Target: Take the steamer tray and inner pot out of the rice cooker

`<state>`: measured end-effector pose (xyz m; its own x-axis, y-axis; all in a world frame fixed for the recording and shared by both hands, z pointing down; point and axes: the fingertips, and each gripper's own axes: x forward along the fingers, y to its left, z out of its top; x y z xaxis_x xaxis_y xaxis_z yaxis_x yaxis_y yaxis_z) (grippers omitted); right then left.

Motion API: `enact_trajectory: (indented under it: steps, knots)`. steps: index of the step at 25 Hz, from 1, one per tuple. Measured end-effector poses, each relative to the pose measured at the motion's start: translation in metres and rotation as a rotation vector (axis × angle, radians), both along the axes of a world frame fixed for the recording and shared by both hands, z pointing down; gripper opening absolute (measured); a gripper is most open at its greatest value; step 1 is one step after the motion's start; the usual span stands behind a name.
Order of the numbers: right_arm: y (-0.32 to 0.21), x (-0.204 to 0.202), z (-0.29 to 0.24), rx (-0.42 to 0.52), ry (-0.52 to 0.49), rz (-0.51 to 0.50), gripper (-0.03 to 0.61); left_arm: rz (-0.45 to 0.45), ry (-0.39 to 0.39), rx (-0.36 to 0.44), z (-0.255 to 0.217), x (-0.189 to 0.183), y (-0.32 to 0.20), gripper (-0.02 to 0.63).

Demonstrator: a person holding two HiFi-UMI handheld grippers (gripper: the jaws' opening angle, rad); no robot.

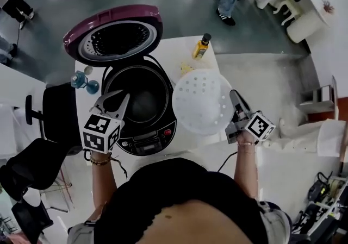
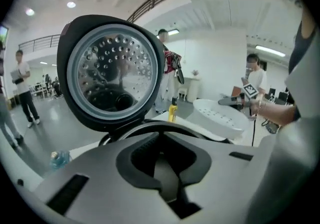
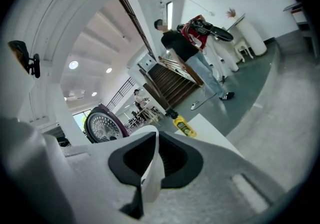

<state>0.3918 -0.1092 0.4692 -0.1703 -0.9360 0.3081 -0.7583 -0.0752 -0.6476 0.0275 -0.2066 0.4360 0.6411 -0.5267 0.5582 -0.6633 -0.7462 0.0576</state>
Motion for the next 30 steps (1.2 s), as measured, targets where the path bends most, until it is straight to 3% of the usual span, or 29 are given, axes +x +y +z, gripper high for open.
enact_trajectory:
  steps: [3, 6, 8, 14, 30]
  knots:
    - [0.016, 0.020, 0.030, -0.030, 0.003, 0.037, 0.025, -0.037, -0.056, -0.017, 0.015, -0.018, -0.001, 0.014]
    - [0.025, 0.030, 0.060, -0.041, 0.007, 0.047, 0.025, -0.079, -0.008, -0.035, 0.013, -0.028, 0.000, 0.011]
    - [0.027, 0.027, 0.084, -0.025, -0.053, 0.040, 0.025, -0.107, 0.015, -0.039, 0.010, -0.033, 0.000, 0.010]
    - [0.032, 0.021, 0.147, -0.046, -0.116, 0.033, 0.025, -0.137, -0.029, -0.017, 0.008, -0.045, 0.005, 0.009]
    - [0.018, 0.030, 0.184, -0.081, -0.058, -0.026, 0.025, -0.235, -0.041, -0.019, 0.011, -0.076, 0.014, 0.009]
